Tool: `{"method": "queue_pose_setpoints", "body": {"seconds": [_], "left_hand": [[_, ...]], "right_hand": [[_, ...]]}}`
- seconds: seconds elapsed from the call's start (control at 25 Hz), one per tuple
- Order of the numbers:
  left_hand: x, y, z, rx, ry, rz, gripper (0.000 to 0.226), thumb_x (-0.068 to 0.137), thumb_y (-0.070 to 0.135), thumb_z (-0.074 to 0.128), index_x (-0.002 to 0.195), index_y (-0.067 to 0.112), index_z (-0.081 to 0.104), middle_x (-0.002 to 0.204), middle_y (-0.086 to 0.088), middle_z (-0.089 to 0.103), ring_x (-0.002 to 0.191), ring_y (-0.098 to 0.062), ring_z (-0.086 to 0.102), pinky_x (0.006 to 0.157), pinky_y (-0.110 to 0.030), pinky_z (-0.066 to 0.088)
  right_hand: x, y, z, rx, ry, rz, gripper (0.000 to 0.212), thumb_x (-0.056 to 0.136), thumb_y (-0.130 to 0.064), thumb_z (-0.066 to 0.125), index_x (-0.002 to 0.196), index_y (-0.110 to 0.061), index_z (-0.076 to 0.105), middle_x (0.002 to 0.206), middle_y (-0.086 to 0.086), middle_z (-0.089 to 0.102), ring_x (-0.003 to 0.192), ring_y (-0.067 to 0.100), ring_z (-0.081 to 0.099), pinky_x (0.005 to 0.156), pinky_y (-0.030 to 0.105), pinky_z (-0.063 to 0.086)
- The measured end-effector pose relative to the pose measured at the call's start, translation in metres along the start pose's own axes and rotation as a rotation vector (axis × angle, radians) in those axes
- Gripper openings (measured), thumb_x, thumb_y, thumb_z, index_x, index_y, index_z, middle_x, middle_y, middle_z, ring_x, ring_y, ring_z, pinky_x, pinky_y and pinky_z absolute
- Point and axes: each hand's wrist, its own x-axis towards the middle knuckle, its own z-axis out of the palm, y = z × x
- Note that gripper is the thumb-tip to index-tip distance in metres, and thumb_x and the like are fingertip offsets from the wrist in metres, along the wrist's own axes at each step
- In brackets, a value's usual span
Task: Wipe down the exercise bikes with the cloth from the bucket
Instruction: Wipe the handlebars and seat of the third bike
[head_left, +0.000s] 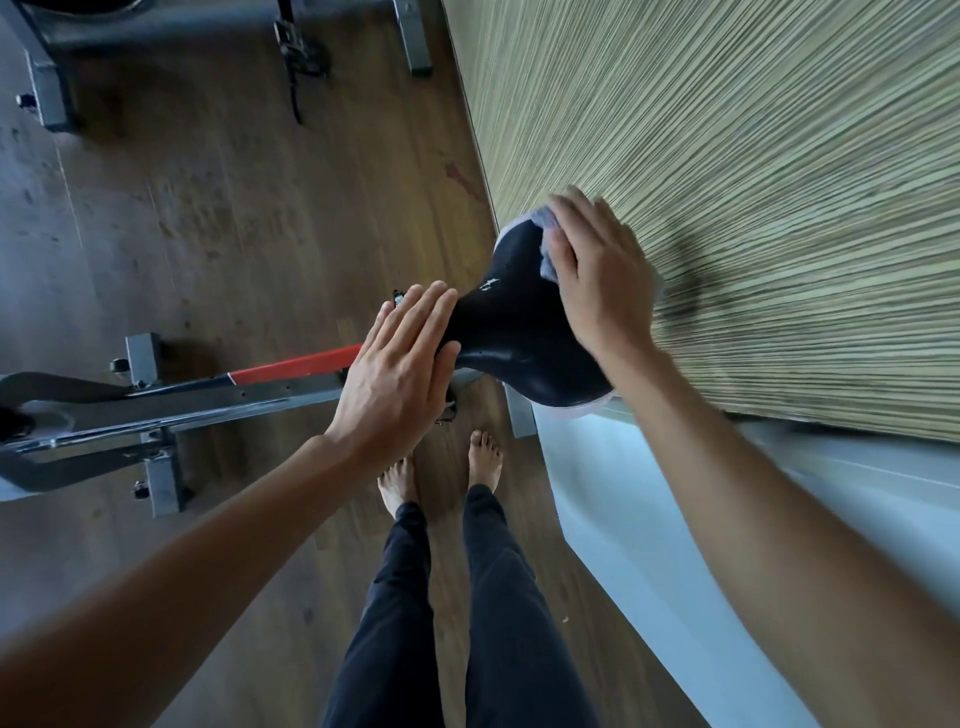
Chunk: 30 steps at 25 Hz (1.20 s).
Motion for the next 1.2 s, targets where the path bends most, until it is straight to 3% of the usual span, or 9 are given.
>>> {"method": "queue_pose_setpoints", "body": {"seconds": [0.16, 0.32, 0.48, 0.64, 0.76, 0.84, 0.92, 1.04, 1.2], "left_hand": [[0.000, -0.001, 0.003, -0.011, 0.026, -0.004, 0.045, 0.107, 0.025, 0.036, 0.148, 0.006, 0.041, 0.154, -0.011, 0.041, 0.148, -0.023, 0.031, 0.122, -0.044, 0.023], [0.003, -0.001, 0.002, -0.013, 0.020, -0.008, 0.045, 0.107, 0.025, 0.036, 0.147, 0.005, 0.042, 0.153, -0.012, 0.042, 0.147, -0.024, 0.032, 0.122, -0.045, 0.024], [0.002, 0.000, 0.001, -0.012, 0.018, 0.003, 0.045, 0.107, 0.025, 0.036, 0.147, 0.005, 0.043, 0.153, -0.012, 0.043, 0.146, -0.024, 0.033, 0.121, -0.045, 0.025], [0.001, 0.000, 0.003, -0.020, 0.037, 0.006, 0.044, 0.107, 0.023, 0.038, 0.146, 0.004, 0.043, 0.152, -0.012, 0.044, 0.145, -0.026, 0.035, 0.121, -0.045, 0.025], [0.001, 0.000, 0.002, -0.028, 0.025, 0.005, 0.045, 0.108, 0.025, 0.037, 0.147, 0.005, 0.043, 0.152, -0.012, 0.044, 0.146, -0.025, 0.034, 0.122, -0.044, 0.025], [0.002, 0.000, 0.001, -0.021, 0.017, 0.005, 0.045, 0.108, 0.025, 0.036, 0.147, 0.004, 0.042, 0.152, -0.012, 0.043, 0.146, -0.025, 0.034, 0.122, -0.043, 0.024], [0.003, 0.000, 0.000, -0.021, 0.007, 0.002, 0.044, 0.107, 0.024, 0.037, 0.147, 0.004, 0.042, 0.152, -0.013, 0.044, 0.145, -0.026, 0.034, 0.122, -0.043, 0.023], [0.002, 0.001, 0.000, -0.018, 0.005, -0.002, 0.045, 0.108, 0.025, 0.036, 0.147, 0.005, 0.042, 0.153, -0.012, 0.043, 0.146, -0.026, 0.033, 0.123, -0.043, 0.023], [0.000, 0.002, 0.000, -0.021, 0.017, -0.016, 0.045, 0.108, 0.026, 0.035, 0.147, 0.005, 0.042, 0.153, -0.012, 0.043, 0.146, -0.026, 0.033, 0.122, -0.045, 0.024]], "right_hand": [[-0.089, -0.017, 0.005, -0.079, -0.005, -0.156, 0.044, 0.109, -0.035, 0.031, 0.149, -0.024, 0.044, 0.159, -0.005, 0.035, 0.151, 0.022, 0.025, 0.122, 0.044, 0.020], [-0.028, -0.010, 0.003, -0.110, -0.035, -0.337, 0.040, 0.108, -0.036, 0.034, 0.141, -0.027, 0.055, 0.151, -0.007, 0.048, 0.145, 0.022, 0.038, 0.119, 0.043, 0.027], [0.011, 0.002, -0.001, 0.002, 0.004, -0.015, 0.040, 0.107, -0.040, 0.033, 0.142, -0.033, 0.051, 0.153, -0.009, 0.045, 0.143, 0.020, 0.040, 0.114, 0.042, 0.037], [-0.090, -0.017, 0.009, -0.113, 0.102, 0.098, 0.045, 0.109, -0.034, 0.032, 0.152, -0.024, 0.038, 0.162, -0.001, 0.031, 0.150, 0.026, 0.026, 0.119, 0.046, 0.026], [-0.110, -0.035, 0.015, -0.140, 0.022, -0.048, 0.045, 0.109, -0.035, 0.031, 0.153, -0.025, 0.037, 0.162, -0.003, 0.029, 0.152, 0.023, 0.019, 0.123, 0.046, 0.017], [-0.068, -0.028, 0.010, -0.115, -0.025, -0.228, 0.043, 0.109, -0.035, 0.031, 0.149, -0.025, 0.045, 0.158, -0.005, 0.037, 0.150, 0.022, 0.026, 0.123, 0.046, 0.019], [-0.027, -0.016, 0.005, -0.110, -0.065, -0.285, 0.044, 0.109, -0.037, 0.029, 0.147, -0.026, 0.048, 0.156, -0.006, 0.040, 0.149, 0.022, 0.029, 0.123, 0.045, 0.019], [-0.013, -0.003, 0.002, -0.071, -0.024, -0.053, 0.046, 0.108, -0.040, 0.025, 0.151, -0.030, 0.039, 0.160, -0.008, 0.034, 0.151, 0.022, 0.023, 0.124, 0.044, 0.017], [-0.084, -0.044, 0.014, -0.065, 0.135, 0.376, 0.051, 0.107, -0.040, 0.021, 0.157, -0.028, 0.026, 0.165, -0.005, 0.022, 0.153, 0.021, 0.016, 0.124, 0.045, 0.016]]}}
